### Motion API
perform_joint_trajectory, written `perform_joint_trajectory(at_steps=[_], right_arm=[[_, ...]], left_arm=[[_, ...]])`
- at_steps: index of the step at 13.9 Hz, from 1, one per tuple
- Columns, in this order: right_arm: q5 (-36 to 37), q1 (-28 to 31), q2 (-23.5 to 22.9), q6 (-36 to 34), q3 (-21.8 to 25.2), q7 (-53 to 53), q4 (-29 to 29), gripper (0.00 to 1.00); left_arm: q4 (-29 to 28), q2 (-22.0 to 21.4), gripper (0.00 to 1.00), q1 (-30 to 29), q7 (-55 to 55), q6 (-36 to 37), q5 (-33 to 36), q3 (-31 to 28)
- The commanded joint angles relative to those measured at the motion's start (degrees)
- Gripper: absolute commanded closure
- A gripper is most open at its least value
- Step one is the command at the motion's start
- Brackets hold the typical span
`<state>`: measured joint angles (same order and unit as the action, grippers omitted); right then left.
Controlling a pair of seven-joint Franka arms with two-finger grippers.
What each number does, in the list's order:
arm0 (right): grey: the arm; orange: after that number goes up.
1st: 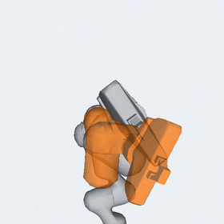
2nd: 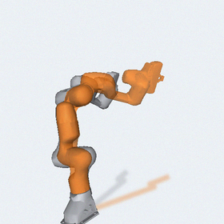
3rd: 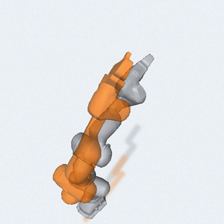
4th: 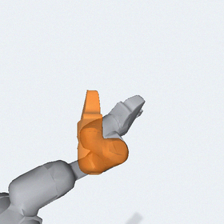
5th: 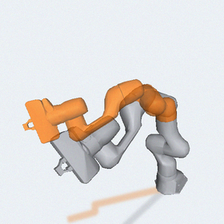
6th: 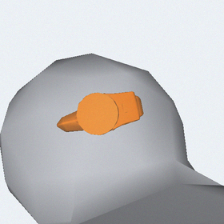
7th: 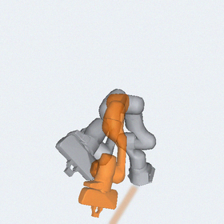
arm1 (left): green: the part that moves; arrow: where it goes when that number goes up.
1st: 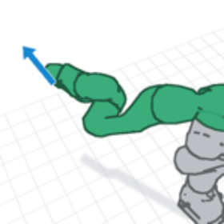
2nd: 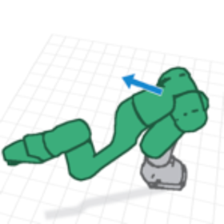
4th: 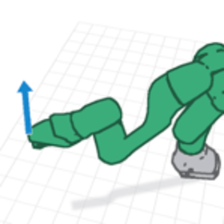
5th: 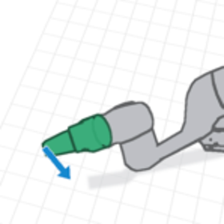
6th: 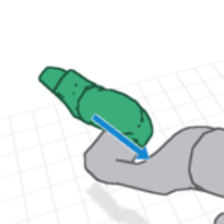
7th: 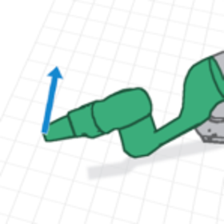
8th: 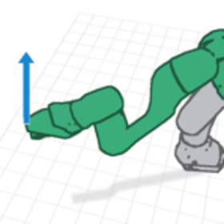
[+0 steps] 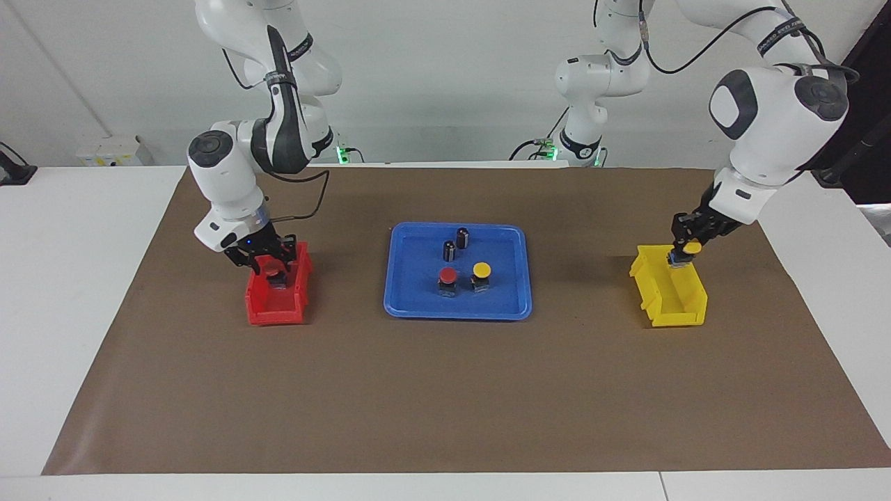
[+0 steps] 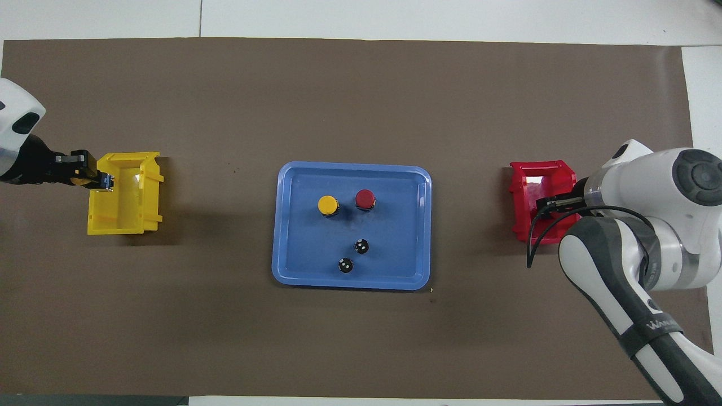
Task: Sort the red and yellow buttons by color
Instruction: 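Drop the yellow button into the yellow bin while the right gripper grasps red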
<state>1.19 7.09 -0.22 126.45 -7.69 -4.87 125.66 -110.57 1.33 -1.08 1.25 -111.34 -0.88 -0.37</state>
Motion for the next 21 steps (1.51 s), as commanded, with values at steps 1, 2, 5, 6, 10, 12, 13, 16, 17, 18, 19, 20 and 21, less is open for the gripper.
perform_joint_trajectory(at_steps=[1, 2, 5, 6, 10, 12, 13, 16, 17, 18, 19, 20, 21], right_arm=[[-0.83, -0.58, -1.01, -7.60, -0.30, -1.02, -7.43, 0.31], [-2.58, -2.42, -1.10, -9.45, -0.30, 0.03, -9.89, 0.31], [-4.79, -11.10, -4.52, -11.41, -0.39, 11.15, -18.06, 0.31], [-4.44, -14.53, -5.31, -8.62, -0.31, 17.03, -18.52, 0.31], [-1.99, -25.88, -10.32, 1.07, -0.30, 34.28, -18.70, 0.31], [0.03, -30.18, -13.47, 2.91, -0.30, 39.73, -20.10, 0.32], [1.44, -31.77, -15.41, 3.71, -0.30, 42.63, -21.06, 0.32], [5.58, -32.84, -17.53, 5.56, -0.39, 45.04, -21.25, 0.32], [5.67, -33.19, -17.54, 5.65, -0.39, 45.12, -20.99, 0.32], [5.67, -34.15, -17.80, 5.82, -0.39, 45.21, -20.90, 0.33], [5.76, -35.21, -18.76, 6.09, -0.31, 45.56, -20.90, 0.33], [6.02, -35.39, -19.46, 6.96, -0.30, 46.09, -20.98, 0.33], [6.28, -35.48, -19.64, 7.75, -0.30, 46.09, -20.90, 0.33]], left_arm=[[-8.24, -2.56, 0.99, -1.64, -1.06, -7.03, 0.09, 0.98], [-10.00, -2.56, 0.99, -1.73, -2.73, -8.61, 0.18, 0.98], [-14.40, -2.21, 0.99, -2.70, -4.15, -12.92, 0.18, 0.98], [-15.63, -2.04, 0.99, -2.79, -4.15, -14.50, 0.09, 0.98], [-18.02, -1.33, 0.99, -2.44, -4.06, -18.29, 0.09, 1.07], [-18.10, -0.72, 0.97, -2.26, -4.24, -18.47, 0.09, 1.07], [-18.10, -0.54, 0.85, -2.35, -4.24, -18.47, 0.09, 1.07], [-15.49, -0.10, 0.41, -2.26, -4.24, -16.64, 0.18, 1.07], [-13.12, 0.33, 0.38, -2.17, -4.15, -13.32, 0.18, 0.98], [-9.00, 0.86, 0.35, -2.08, -4.06, -8.85, 0.18, 0.98], [-4.87, 0.95, 0.33, -1.91, -3.80, -3.76, 0.18, 1.07], [-0.13, 0.78, 0.31, -1.91, -3.54, 1.60, 0.09, 1.16], [3.92, 0.08, 0.29, -1.91, -3.71, 6.79, 0.09, 1.16]])
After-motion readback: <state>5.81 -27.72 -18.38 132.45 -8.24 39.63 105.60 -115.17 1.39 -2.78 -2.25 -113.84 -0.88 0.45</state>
